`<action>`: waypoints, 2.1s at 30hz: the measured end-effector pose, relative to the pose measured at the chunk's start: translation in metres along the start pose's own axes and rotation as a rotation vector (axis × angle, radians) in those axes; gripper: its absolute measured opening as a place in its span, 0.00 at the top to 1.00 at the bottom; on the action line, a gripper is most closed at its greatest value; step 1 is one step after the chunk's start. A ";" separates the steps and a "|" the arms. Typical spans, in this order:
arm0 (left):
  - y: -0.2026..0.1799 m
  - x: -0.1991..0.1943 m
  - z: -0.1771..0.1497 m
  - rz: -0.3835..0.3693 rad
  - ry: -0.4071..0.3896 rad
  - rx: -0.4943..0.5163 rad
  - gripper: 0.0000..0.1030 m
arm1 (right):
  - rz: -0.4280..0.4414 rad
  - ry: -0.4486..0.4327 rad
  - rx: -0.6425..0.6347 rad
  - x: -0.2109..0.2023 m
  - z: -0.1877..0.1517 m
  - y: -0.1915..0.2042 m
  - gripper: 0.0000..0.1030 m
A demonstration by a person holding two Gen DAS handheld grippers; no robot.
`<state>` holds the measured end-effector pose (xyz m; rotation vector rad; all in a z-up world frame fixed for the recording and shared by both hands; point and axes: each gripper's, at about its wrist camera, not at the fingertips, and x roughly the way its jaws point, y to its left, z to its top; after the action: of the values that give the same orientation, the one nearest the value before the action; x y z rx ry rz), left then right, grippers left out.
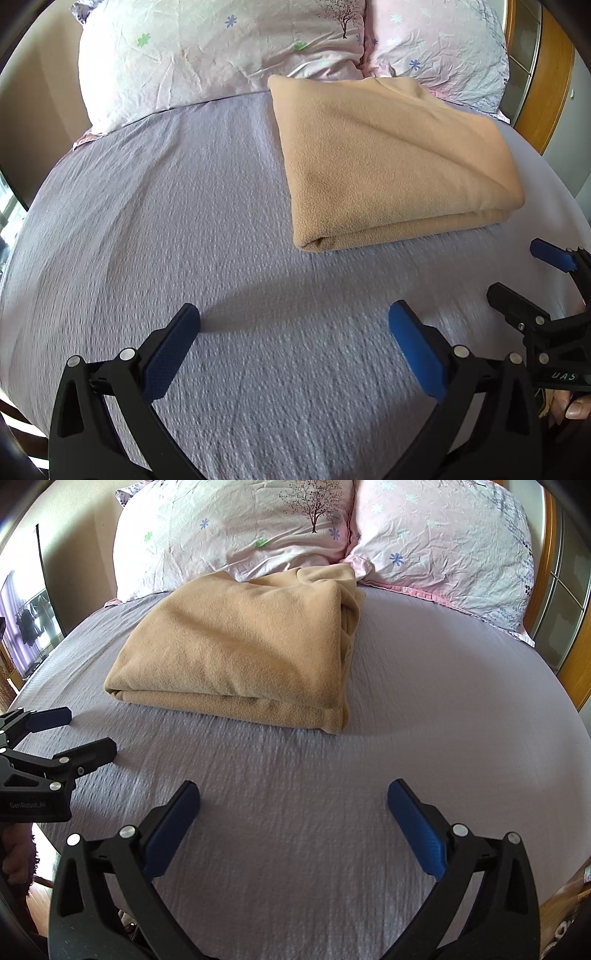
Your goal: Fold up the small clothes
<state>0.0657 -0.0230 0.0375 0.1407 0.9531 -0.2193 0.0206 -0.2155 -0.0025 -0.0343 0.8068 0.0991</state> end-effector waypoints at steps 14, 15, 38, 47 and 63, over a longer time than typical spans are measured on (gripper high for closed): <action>0.000 0.001 0.001 0.000 0.003 0.000 0.01 | 0.000 -0.001 -0.001 0.000 0.000 0.000 0.02; 0.001 0.001 0.001 0.000 0.003 0.000 0.01 | 0.000 -0.001 -0.001 0.000 0.000 0.000 0.02; 0.001 0.001 0.001 0.000 0.002 0.001 0.01 | -0.001 -0.002 -0.001 0.000 -0.001 0.000 0.02; 0.001 0.000 0.000 0.000 0.000 0.000 0.01 | -0.001 -0.002 0.000 0.000 -0.001 0.000 0.02; 0.000 0.000 -0.001 0.010 -0.014 -0.009 0.01 | -0.002 -0.007 0.001 0.000 0.000 0.000 0.02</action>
<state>0.0649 -0.0227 0.0374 0.1356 0.9388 -0.2069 0.0210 -0.2152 -0.0026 -0.0334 0.7996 0.0972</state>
